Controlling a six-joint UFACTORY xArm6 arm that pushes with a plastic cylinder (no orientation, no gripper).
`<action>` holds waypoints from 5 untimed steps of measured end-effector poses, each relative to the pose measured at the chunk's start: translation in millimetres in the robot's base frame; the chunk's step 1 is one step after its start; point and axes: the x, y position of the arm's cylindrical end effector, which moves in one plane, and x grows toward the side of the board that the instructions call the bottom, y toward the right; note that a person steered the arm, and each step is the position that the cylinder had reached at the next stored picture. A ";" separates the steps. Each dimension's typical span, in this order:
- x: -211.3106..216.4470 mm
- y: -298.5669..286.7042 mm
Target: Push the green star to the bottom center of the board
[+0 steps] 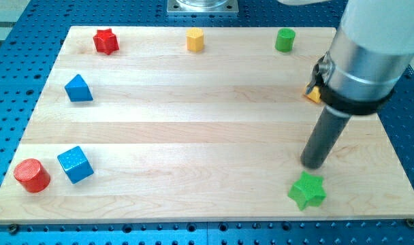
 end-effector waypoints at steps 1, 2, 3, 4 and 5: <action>5.4 40.9; 86.5 43.8; 93.0 -13.0; 57.8 -102.0; 41.1 -90.9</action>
